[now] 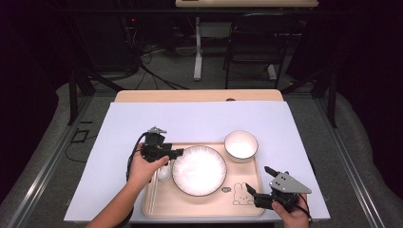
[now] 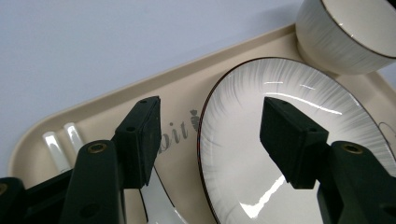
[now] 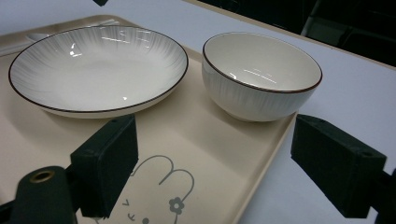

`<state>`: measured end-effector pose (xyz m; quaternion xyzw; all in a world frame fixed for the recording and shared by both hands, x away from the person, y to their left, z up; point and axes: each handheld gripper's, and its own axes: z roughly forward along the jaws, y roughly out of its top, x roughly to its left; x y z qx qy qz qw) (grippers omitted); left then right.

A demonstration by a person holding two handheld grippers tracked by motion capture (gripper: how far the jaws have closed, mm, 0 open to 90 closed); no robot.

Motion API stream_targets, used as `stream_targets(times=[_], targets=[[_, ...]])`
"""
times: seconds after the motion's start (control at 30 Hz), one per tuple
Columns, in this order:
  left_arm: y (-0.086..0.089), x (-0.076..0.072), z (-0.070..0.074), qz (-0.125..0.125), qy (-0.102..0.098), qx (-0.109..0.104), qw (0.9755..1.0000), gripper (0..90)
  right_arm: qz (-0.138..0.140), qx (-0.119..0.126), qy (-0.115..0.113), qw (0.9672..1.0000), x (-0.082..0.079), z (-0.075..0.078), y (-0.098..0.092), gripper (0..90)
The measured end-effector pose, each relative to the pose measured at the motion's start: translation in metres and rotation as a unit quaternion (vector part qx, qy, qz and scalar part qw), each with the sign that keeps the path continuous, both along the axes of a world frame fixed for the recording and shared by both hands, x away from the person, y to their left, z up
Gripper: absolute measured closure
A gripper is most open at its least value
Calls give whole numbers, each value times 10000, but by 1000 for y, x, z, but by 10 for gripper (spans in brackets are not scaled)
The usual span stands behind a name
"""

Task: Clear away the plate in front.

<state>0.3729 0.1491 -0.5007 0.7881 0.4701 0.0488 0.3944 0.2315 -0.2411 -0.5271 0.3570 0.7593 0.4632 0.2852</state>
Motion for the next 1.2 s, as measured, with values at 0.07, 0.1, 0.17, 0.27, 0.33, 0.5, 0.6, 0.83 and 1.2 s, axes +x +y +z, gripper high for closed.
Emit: stream_targets(times=[0.07,0.1,0.17,0.27,0.33,0.5,0.6,0.83,1.2], targets=[[6,-4,3,33,-44,-70,10000,386,-8,5,-1,10000,0,0,0,146],[9,-6,4,51,-88,-121,9999,386,-9,5,3,10000,0,0,0,146],[15,-10,5,91,-102,-131,9998,376,-3,1,-8,10000,0,0,1,146],[23,-15,5,202,-144,-188,9995,369,5,-1,-7,10000,0,0,1,146],[27,-19,4,230,-163,-166,9995,366,4,1,-8,10000,0,0,1,146],[36,-24,0,285,-187,-216,9992,366,15,-5,-7,10000,0,0,1,146],[42,-27,-4,301,-156,-264,9991,365,11,-5,-7,10000,0,-1,1,146],[51,-30,-13,388,-162,-332,9986,362,38,6,-3,10000,0,0,1,146],[57,-27,-22,553,-125,-261,9980,344,8,37,1,10000,0,0,-1,146]])
